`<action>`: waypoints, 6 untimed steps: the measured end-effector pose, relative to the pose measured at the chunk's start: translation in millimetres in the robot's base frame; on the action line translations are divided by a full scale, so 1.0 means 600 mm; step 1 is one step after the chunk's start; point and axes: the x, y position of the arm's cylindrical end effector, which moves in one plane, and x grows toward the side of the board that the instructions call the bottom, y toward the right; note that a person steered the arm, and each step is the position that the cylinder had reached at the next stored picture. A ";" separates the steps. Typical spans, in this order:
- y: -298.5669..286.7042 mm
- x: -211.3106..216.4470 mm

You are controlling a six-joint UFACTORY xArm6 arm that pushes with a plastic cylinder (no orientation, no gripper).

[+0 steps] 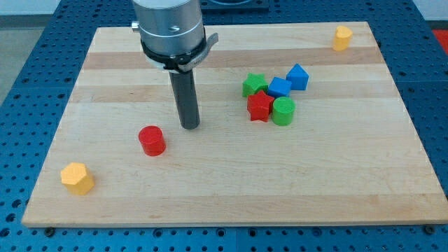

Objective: Push the red circle diagonally right side of the yellow hexagon

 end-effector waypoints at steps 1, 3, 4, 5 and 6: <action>-0.007 0.014; -0.049 0.021; -0.060 0.037; -0.076 0.045; -0.090 0.045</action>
